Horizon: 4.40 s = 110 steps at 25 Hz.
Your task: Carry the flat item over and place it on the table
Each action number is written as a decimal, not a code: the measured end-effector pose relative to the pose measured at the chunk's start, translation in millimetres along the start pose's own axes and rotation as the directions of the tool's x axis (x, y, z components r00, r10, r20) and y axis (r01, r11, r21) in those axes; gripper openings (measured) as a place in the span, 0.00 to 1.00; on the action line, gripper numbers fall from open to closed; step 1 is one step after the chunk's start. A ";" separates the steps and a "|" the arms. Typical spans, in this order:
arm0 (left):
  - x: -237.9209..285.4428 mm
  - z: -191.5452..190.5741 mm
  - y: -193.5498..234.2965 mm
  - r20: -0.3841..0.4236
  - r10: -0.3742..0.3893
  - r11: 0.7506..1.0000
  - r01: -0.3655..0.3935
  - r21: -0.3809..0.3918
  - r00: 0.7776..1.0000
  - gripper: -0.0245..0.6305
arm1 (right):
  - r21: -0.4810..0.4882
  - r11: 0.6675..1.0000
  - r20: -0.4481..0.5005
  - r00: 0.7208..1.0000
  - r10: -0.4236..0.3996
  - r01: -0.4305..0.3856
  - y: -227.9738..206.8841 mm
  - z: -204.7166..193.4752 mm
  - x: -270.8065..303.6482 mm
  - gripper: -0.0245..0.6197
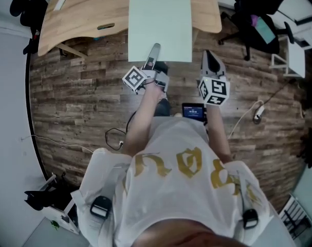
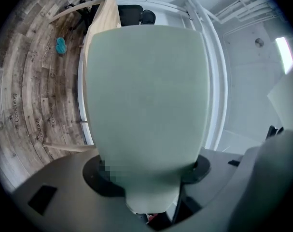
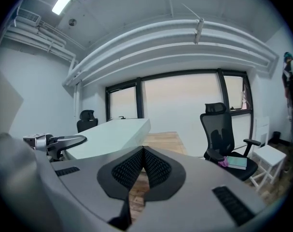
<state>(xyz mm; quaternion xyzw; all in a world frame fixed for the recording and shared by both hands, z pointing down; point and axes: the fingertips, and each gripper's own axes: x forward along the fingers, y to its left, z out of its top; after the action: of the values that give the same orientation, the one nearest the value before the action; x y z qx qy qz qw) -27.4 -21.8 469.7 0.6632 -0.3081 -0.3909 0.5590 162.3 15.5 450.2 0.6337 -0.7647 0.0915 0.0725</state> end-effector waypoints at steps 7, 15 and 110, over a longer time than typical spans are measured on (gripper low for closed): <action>50.0 31.2 18.8 -0.045 0.015 0.999 -0.016 -0.028 0.999 0.47 | 0.013 0.999 -0.030 0.999 -0.046 0.046 -5.7 3.4 52.1 0.04; 94.9 60.6 37.8 -0.090 0.014 0.999 -0.017 -0.044 0.996 0.47 | 0.011 0.995 -0.053 0.994 -0.095 0.095 -11.5 2.9 98.0 0.04; 152.4 92.7 187.2 -0.061 0.184 0.974 -0.191 -0.122 0.981 0.47 | 0.026 0.998 -0.278 0.959 -0.050 0.059 -41.4 -83.3 236.4 0.04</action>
<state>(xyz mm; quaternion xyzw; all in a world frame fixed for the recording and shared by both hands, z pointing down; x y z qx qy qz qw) -25.2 -231.8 620.6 0.6038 -0.3299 -0.3385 0.6419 158.6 -198.7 586.9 0.6366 -0.7276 0.1901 0.1707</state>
